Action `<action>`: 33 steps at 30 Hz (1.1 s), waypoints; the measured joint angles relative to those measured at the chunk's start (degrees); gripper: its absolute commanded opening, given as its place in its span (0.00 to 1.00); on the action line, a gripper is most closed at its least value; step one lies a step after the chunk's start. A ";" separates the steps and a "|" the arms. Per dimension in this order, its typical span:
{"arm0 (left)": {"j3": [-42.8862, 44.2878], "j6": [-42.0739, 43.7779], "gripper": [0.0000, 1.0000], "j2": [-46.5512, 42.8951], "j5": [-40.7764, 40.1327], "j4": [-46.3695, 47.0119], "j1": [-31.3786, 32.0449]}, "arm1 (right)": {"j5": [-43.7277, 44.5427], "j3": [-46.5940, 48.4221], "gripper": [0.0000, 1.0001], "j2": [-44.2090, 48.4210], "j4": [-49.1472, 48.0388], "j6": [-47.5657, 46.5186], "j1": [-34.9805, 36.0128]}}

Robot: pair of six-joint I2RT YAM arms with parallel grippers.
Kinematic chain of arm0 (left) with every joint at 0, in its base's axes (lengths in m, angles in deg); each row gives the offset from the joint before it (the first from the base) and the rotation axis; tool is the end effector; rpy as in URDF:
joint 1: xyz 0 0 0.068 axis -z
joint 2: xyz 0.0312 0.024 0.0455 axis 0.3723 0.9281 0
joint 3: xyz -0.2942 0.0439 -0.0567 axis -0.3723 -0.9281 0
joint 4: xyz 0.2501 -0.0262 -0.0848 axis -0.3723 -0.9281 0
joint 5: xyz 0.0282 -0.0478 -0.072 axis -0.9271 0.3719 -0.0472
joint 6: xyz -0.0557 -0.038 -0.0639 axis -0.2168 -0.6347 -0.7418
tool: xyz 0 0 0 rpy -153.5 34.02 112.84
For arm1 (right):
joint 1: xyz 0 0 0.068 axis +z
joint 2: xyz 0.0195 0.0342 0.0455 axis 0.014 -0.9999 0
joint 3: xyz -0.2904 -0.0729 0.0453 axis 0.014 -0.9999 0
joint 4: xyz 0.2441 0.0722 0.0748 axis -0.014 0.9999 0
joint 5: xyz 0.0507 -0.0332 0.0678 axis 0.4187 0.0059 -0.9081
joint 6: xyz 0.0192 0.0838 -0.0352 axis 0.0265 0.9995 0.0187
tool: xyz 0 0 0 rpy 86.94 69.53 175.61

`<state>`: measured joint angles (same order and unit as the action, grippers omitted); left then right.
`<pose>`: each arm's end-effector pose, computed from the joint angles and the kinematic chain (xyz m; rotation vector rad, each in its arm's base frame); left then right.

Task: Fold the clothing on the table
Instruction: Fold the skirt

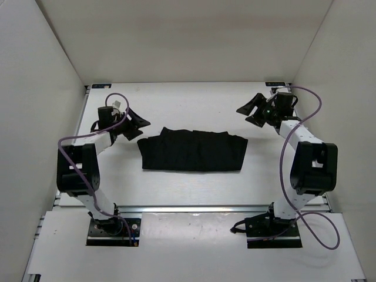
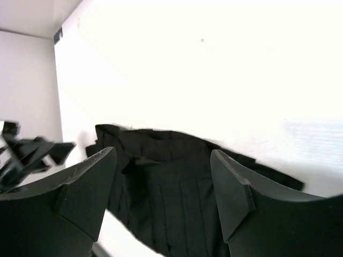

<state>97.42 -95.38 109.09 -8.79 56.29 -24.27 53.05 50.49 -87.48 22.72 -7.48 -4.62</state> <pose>0.3882 -0.0295 0.1760 -0.6249 2.3017 -1.0212 0.4127 0.0197 0.2370 0.4478 2.1818 0.9847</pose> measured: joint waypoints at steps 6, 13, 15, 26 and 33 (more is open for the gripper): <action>-5.46 2.49 0.80 -12.83 -1.57 -1.31 0.63 | 4.44 -4.90 0.68 7.41 3.04 -4.74 0.04; -15.85 7.58 0.82 -24.70 -7.39 -9.62 5.51 | 10.25 -17.86 0.76 19.30 13.14 -6.99 2.62; -18.99 8.04 0.82 -26.80 -8.96 -11.78 5.81 | 10.88 -21.86 0.75 22.82 14.60 -6.34 2.64; -28.48 7.50 0.76 -31.54 -15.54 -15.15 8.22 | 10.10 -34.10 0.75 29.70 14.56 -1.18 5.20; -28.83 5.14 0.33 -28.02 -19.15 -9.27 10.12 | 8.11 -38.34 0.68 29.44 9.14 1.38 6.08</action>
<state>68.59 -90.24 81.07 -27.94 47.02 -14.15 61.16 12.15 -58.04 31.86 -6.10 1.46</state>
